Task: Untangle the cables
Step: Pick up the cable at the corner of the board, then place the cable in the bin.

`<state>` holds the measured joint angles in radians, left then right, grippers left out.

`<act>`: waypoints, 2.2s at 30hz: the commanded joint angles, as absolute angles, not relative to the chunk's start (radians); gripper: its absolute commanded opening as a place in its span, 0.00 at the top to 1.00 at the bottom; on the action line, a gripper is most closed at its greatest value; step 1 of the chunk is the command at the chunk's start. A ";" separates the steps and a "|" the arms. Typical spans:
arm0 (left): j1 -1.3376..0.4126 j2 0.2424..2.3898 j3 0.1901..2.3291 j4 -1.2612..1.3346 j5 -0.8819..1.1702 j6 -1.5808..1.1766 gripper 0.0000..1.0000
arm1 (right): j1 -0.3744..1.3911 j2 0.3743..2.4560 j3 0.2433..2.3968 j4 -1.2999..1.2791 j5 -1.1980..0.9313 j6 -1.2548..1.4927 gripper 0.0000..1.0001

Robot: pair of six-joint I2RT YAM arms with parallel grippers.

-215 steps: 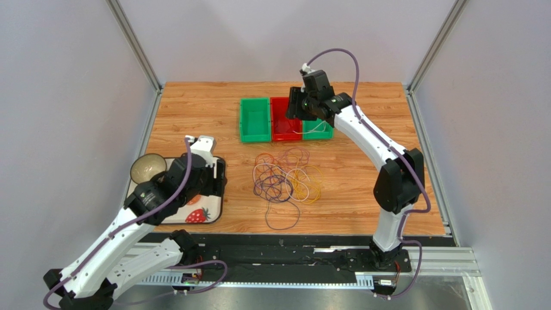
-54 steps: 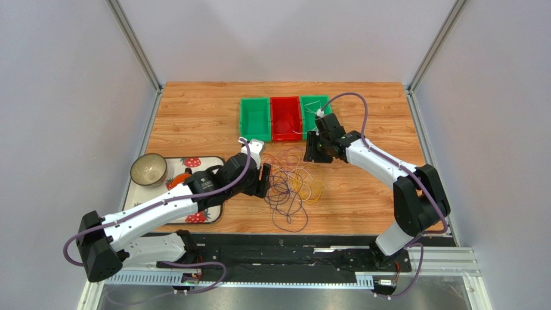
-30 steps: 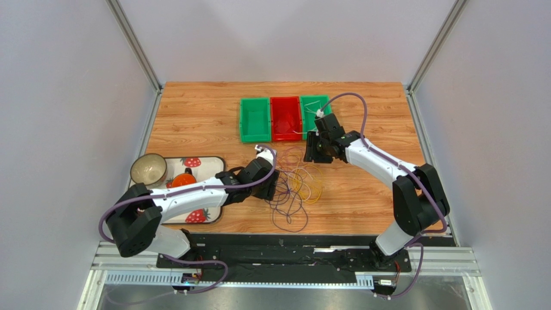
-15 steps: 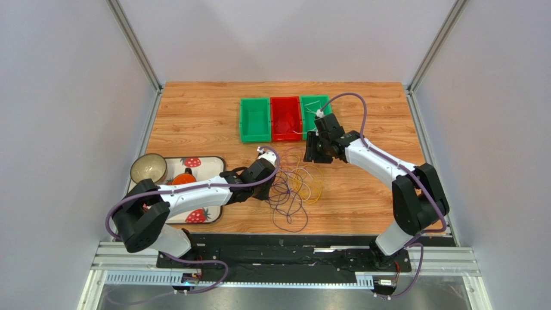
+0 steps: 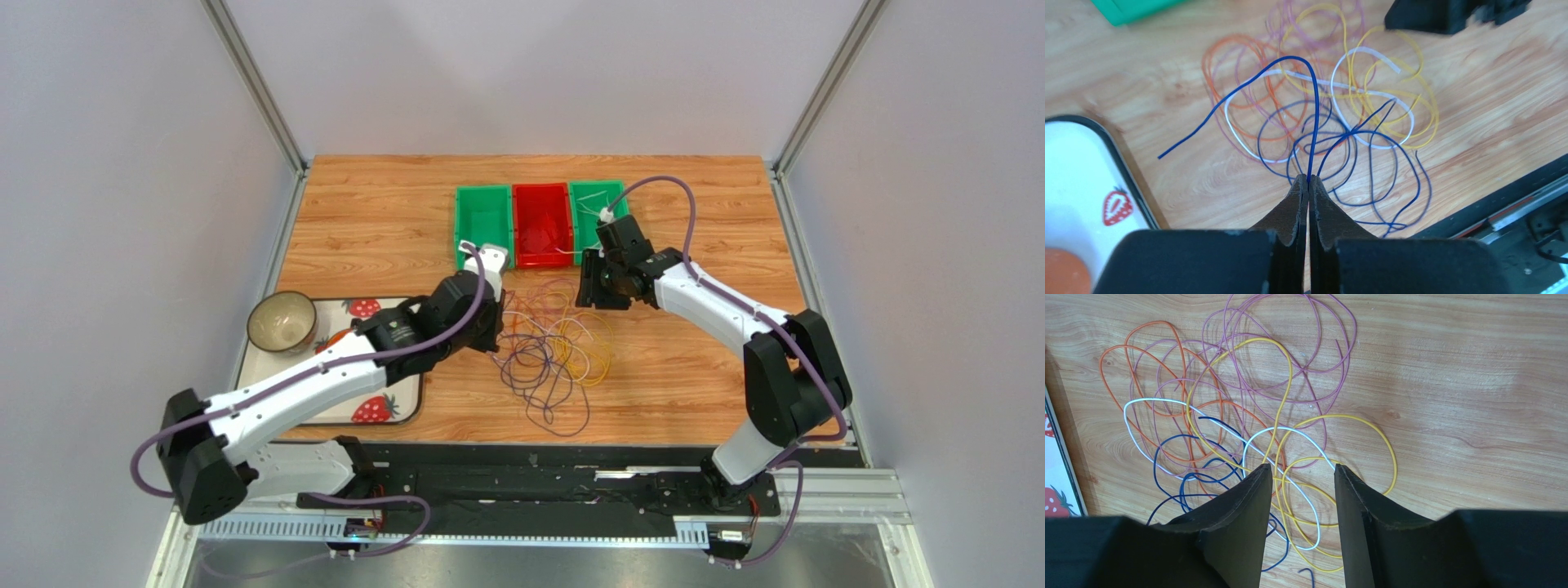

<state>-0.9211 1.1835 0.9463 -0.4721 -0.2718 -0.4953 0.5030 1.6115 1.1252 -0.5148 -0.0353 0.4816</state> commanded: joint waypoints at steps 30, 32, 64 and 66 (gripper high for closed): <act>-0.830 0.991 1.713 -0.752 -0.182 -0.299 1.00 | 0.502 1.611 1.152 -0.485 -0.051 0.482 0.54; -0.827 1.012 1.762 -0.761 -0.192 -0.282 1.00 | 0.502 1.611 1.152 -0.486 -0.048 0.480 0.54; -0.402 1.462 1.801 -0.502 -0.141 -0.299 1.00 | 0.502 1.606 1.158 -0.512 -0.080 0.551 0.55; -0.387 1.497 1.845 -0.503 -0.143 -0.301 1.00 | 0.505 1.606 1.155 -0.508 -0.097 0.551 0.55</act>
<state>-0.4160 1.4368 1.7428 -0.5667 -0.1593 -0.2897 0.5026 1.6276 1.1267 -0.5240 -0.0650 0.5385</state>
